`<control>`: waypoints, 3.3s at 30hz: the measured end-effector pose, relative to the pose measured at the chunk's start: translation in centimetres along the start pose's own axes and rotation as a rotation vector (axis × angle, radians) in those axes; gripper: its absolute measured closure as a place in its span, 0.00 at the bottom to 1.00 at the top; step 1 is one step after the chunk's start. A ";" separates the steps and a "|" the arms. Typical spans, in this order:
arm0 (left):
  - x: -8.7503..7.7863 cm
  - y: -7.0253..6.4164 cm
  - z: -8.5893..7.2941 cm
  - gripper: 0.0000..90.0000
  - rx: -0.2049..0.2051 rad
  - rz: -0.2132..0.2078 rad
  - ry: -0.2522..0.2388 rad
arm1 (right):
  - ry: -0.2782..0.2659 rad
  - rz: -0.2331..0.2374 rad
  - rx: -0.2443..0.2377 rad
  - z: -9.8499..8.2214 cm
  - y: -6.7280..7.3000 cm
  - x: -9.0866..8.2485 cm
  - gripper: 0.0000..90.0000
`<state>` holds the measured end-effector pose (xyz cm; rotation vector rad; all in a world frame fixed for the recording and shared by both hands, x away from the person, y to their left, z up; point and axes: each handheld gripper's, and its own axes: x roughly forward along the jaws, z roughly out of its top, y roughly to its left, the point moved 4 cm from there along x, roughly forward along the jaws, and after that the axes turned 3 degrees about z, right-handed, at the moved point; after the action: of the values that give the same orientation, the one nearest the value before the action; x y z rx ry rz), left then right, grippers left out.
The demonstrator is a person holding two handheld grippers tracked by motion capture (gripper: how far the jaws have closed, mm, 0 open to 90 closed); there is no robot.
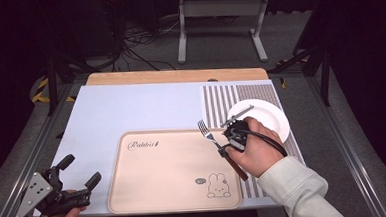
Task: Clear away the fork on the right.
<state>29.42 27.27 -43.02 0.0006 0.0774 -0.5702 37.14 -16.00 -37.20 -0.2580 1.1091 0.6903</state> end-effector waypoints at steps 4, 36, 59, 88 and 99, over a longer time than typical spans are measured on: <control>0.0 0.0 0.0 0.02 0.001 0.000 0.001 | 0.002 -0.009 0.022 0.0 0.1 0.2 0.88; 0.0 0.0 0.0 0.02 0.004 0.001 0.000 | 0.060 0.039 0.158 -1.4 0.5 5.2 0.88; 0.0 0.0 0.0 0.02 0.002 0.002 0.001 | 0.153 0.051 0.213 -2.5 0.6 7.7 0.87; 0.0 0.0 0.1 0.02 0.003 -0.001 0.001 | 0.174 0.033 0.225 -2.6 0.4 8.3 0.85; 0.0 0.0 0.1 0.02 0.003 -0.001 0.000 | -0.012 0.080 0.100 -1.4 1.1 7.9 0.23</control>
<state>29.40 27.31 -42.95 0.0037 0.0764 -0.5717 37.54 -12.86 -44.68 -0.1244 1.1437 0.7040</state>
